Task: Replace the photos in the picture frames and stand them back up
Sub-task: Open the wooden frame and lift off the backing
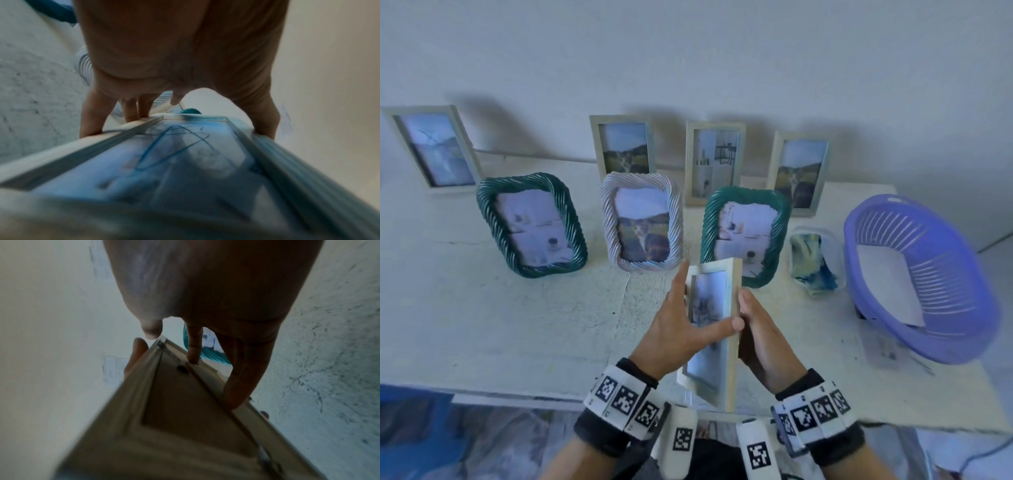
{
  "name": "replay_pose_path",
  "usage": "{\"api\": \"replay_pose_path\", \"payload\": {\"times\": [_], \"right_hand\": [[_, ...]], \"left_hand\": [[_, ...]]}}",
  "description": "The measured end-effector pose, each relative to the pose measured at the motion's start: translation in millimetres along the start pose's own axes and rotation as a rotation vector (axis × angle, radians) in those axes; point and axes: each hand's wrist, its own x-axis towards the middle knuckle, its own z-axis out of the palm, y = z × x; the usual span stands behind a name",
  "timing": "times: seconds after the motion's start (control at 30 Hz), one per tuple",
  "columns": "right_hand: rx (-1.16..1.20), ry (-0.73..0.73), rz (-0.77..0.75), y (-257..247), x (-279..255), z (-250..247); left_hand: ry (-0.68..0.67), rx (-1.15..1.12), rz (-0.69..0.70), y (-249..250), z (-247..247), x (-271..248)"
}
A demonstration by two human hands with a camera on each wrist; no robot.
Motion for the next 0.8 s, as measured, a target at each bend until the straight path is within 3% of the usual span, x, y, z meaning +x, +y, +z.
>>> {"api": "replay_pose_path", "payload": {"times": [0.17, 0.3, 0.5, 0.67, 0.8], "right_hand": [[0.126, 0.050, 0.146, 5, -6, -5], [0.068, 0.110, 0.079, 3, -12, -8], [-0.202, 0.272, 0.008, 15, -14, -29], [-0.661, 0.278, -0.142, 29, -18, -38], [-0.919, 0.259, -0.186, 44, -12, -45]], "left_hand": [[-0.017, -0.121, 0.040, -10, 4, -6], [-0.017, -0.239, 0.075, -16, -2, -10], [0.170, -0.527, 0.042, -44, -19, -13], [0.298, -0.315, -0.082, -75, -9, -4], [0.417, 0.120, -0.053, -96, 1, 2]]}}
